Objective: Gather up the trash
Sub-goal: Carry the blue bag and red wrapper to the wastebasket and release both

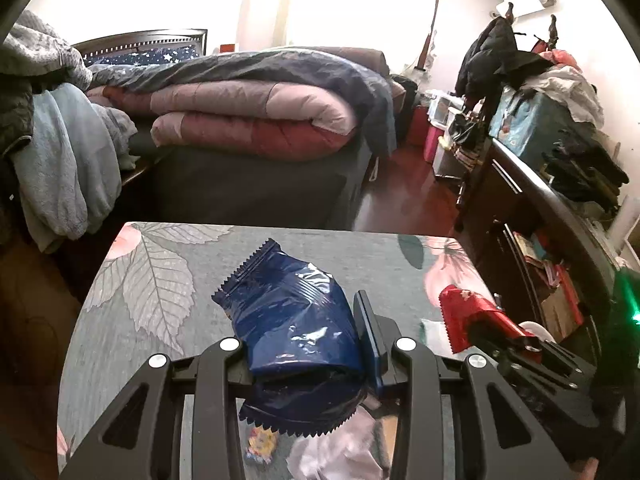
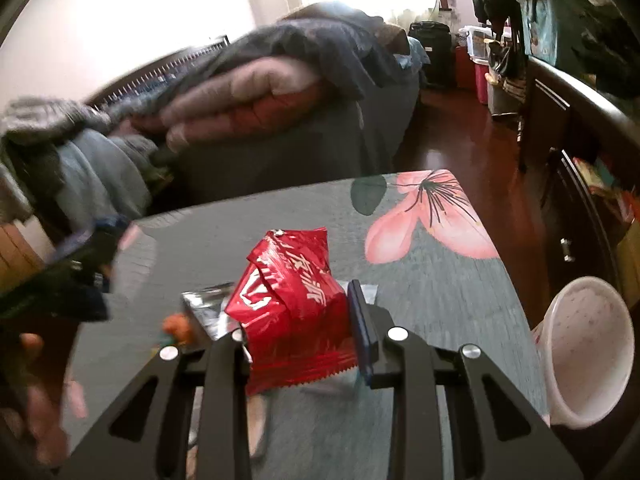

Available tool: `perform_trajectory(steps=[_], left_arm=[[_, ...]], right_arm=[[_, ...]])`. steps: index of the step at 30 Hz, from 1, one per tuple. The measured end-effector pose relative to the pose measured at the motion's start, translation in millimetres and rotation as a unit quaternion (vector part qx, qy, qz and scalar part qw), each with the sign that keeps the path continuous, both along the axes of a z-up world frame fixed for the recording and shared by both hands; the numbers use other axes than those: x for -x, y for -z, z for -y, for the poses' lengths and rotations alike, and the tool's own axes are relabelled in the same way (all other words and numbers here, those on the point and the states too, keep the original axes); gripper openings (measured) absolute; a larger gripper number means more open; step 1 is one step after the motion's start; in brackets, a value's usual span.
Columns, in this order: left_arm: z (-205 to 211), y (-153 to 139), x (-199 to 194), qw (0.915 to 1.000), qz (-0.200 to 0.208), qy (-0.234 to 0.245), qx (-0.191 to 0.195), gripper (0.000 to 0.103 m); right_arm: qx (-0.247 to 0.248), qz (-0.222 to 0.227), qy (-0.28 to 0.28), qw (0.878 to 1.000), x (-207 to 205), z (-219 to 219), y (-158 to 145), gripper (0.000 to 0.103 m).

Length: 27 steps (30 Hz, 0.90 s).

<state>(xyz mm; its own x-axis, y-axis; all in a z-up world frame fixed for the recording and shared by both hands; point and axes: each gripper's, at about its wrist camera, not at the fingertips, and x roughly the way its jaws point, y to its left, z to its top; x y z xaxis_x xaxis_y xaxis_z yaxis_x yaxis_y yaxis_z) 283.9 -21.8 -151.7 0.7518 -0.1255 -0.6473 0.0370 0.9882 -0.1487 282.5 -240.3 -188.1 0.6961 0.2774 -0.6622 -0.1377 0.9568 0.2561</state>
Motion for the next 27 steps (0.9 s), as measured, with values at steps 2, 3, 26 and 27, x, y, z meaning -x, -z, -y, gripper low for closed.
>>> perform_trajectory(steps=[2, 3, 26, 27], left_arm=[[2, -5, 9, 1.0000, 0.007, 0.002, 0.001, 0.037], [4, -6, 13, 0.9999, 0.009, 0.003, 0.001, 0.037], [90, -30, 69, 0.9956, 0.042, 0.084, -0.002, 0.038], [96, -31, 70, 0.9951, 0.043, 0.089, -0.003, 0.038]], right_arm=[[-0.015, 0.008, -0.002, 1.000, 17, 7, -9, 0.030], [-0.018, 0.011, -0.003, 1.000, 24, 9, -12, 0.030], [0.026, 0.055, 0.090, 0.994, 141, 75, -17, 0.032], [0.028, 0.056, 0.097, 0.993, 143, 82, -17, 0.032]])
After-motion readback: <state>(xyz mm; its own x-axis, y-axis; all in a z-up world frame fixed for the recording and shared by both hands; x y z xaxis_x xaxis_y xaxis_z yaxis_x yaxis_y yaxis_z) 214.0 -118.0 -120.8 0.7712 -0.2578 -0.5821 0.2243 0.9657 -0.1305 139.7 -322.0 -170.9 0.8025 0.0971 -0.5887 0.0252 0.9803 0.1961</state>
